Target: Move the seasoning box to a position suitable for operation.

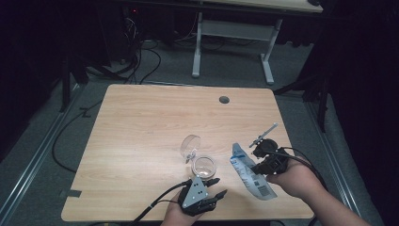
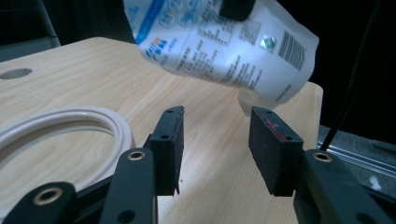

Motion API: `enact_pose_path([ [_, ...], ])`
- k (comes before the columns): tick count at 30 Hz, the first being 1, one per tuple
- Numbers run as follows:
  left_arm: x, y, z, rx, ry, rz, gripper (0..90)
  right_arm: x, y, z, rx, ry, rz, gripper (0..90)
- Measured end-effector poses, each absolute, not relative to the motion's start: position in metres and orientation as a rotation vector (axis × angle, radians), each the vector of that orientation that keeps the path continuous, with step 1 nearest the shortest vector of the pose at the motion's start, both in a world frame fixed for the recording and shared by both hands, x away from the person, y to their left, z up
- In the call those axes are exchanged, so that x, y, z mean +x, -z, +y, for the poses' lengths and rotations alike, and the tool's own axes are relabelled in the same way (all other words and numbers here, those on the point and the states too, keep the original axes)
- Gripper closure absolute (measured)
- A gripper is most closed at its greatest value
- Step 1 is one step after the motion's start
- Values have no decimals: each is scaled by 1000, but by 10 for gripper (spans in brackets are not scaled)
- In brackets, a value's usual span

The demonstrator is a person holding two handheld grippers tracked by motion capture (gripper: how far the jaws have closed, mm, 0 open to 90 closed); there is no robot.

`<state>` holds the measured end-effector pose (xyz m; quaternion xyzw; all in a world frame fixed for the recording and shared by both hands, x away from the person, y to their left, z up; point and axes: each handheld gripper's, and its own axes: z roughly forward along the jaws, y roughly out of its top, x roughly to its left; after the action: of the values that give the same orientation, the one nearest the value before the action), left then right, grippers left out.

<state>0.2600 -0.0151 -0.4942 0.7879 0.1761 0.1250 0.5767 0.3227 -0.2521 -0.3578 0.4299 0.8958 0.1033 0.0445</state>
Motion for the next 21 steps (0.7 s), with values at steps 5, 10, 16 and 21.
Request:
enact_pose_path([
  [5,256,504,-20,1866,-275,402,525,319,353,-245,1303,-334,2741,900],
  [10,254,506,-24,1872,-269,390,489,317,348,-235,1290,-326,2758,900],
  [16,253,507,-24,1862,-271,384,478,315,349,-220,1271,-321,2778,900],
  [21,251,508,-25,1868,-273,375,470,316,352,-208,1246,-311,2797,900],
])
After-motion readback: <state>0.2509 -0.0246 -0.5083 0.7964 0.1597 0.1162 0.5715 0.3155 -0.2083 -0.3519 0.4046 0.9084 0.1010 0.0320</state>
